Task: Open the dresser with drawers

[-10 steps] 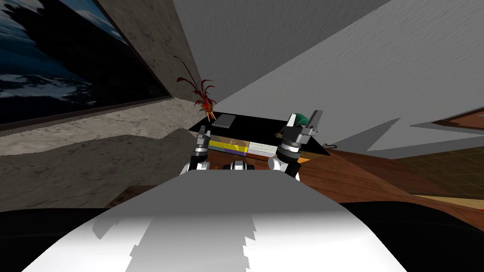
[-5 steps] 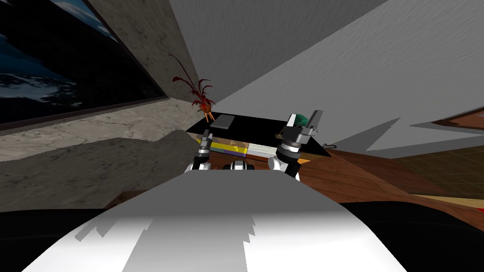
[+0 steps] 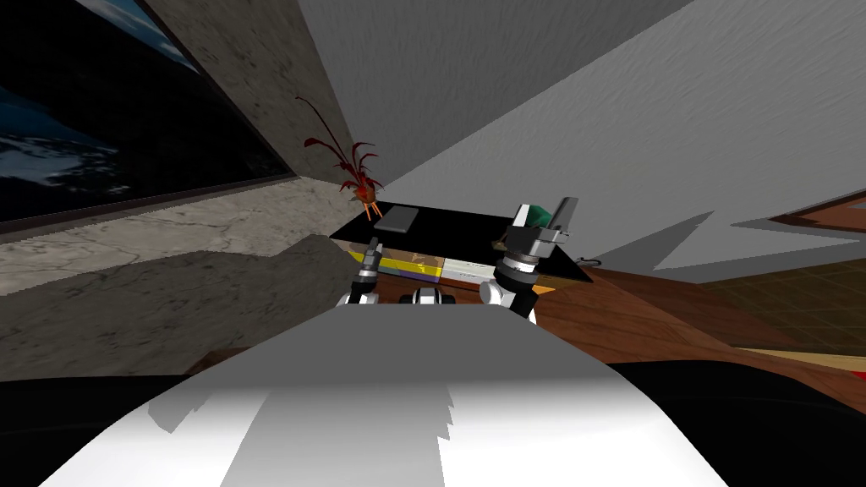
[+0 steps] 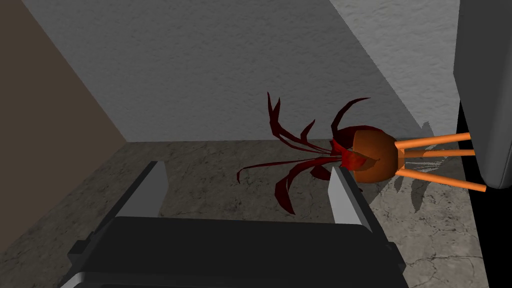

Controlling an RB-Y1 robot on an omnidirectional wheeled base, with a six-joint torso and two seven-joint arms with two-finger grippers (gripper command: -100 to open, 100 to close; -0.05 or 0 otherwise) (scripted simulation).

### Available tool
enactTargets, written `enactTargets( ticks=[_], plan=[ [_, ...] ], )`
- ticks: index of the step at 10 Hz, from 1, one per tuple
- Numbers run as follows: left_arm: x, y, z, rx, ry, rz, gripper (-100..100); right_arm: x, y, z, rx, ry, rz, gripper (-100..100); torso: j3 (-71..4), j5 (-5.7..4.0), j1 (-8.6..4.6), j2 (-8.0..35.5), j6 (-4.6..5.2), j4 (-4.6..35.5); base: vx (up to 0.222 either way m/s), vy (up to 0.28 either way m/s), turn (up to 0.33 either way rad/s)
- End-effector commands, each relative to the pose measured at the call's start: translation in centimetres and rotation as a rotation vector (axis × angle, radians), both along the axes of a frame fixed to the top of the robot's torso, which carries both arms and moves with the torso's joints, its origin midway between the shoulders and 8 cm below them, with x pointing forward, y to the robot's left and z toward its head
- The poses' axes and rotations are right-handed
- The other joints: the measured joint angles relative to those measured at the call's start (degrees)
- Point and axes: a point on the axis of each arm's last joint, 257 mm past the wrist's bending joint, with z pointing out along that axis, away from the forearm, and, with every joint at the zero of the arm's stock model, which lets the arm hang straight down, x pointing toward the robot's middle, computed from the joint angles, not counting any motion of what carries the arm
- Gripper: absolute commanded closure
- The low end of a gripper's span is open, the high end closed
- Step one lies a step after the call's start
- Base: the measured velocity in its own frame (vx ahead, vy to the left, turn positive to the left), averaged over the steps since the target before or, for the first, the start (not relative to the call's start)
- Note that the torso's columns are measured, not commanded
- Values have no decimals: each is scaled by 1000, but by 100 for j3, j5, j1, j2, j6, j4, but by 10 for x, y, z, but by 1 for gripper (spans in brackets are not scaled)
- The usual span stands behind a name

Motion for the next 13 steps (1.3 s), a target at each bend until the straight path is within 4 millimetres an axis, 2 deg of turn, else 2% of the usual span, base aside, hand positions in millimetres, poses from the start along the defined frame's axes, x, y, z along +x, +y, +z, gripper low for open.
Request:
enactTargets(
  ticks=[1, 8, 9, 10, 13],
  plan=[
    [3, 1, -19, 13, 19, -2, -100, 0, 0, 0, 0, 0, 0, 0, 2, 0, -1, 3, 0, 1, 39, -10, -16],
    [4, 5, -76, 33, 100, 0, -100, 0, 0, 0, 0, 0, 0, 0, 1, 0, 1, 1, 0, 0, 42, -12, -13],
    [5, 3, -79, 39, 95, -4, -100, 0, 0, 0, 0, 0, 0, 0, 2, 0, 1, 3, 0, 1, 47, -11, -17],
    [3, 5, -92, 39, 123, 0, -100, 0, 0, 0, 0, 0, 0, 0, 1, 0, -1, 1, 0, 1, 36, -12, -10],
    [2, 3, -115, 46, 148, -3, -100, 0, 0, 0, 0, 0, 0, 0, 1, 0, 0, 2, 0, 0, 44, -11, -13]
  ],
)
